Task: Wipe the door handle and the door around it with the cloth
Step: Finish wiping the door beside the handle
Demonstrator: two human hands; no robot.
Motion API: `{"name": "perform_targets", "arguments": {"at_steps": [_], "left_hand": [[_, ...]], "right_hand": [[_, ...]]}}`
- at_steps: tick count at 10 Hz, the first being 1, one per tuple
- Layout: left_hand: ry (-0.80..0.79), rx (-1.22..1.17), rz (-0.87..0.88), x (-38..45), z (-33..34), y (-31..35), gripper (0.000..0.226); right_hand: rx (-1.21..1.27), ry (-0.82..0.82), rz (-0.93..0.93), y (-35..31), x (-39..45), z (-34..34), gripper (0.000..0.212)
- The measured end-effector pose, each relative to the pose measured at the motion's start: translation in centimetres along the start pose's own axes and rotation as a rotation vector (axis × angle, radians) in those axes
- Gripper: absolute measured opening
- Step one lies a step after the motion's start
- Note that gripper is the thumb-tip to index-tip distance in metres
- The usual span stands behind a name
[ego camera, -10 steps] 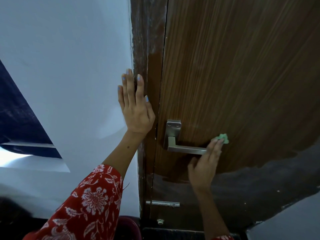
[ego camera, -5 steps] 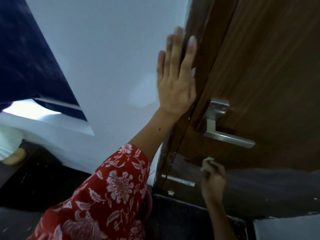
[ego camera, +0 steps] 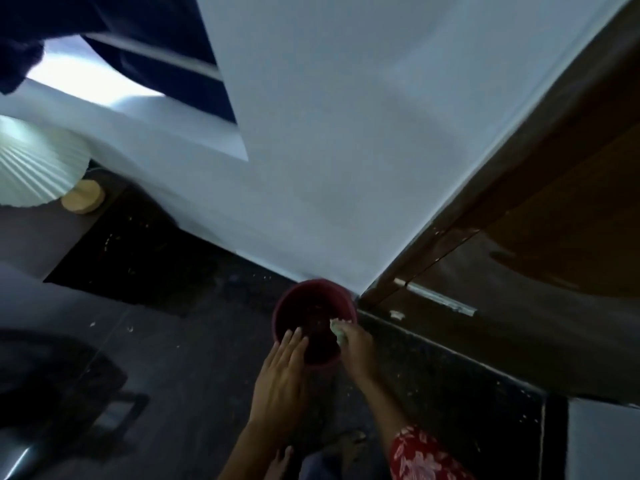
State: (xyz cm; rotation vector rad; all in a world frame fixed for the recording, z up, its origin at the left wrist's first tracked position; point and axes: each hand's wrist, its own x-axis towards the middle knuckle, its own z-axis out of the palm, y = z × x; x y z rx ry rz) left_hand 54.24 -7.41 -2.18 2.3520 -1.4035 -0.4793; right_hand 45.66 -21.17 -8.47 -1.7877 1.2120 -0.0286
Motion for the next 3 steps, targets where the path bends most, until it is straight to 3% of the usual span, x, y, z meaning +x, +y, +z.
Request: {"name": "perform_targets", "arguments": {"at_steps": [1, 2, 3], "left_hand": [[-0.139, 0.046, -0.1, -3.2, 1.9, -2.6, 0.044], [-0.255, 0.057, -0.168, -4.8, 1.9, -3.7, 0.048], [-0.297, 0.082, -0.168, -6.1, 0.5, -2.2, 0.05]], "right_hand": [[-0.044, -0.075, 0.036, 1.4, 0.2, 2.4, 0.039], [-0.115, -0.035, 0.076, 2.4, -1.9, 2.9, 0.033], [-0.078, 0.121, 0.125, 2.3, -6.6, 2.0, 0.022]]}}
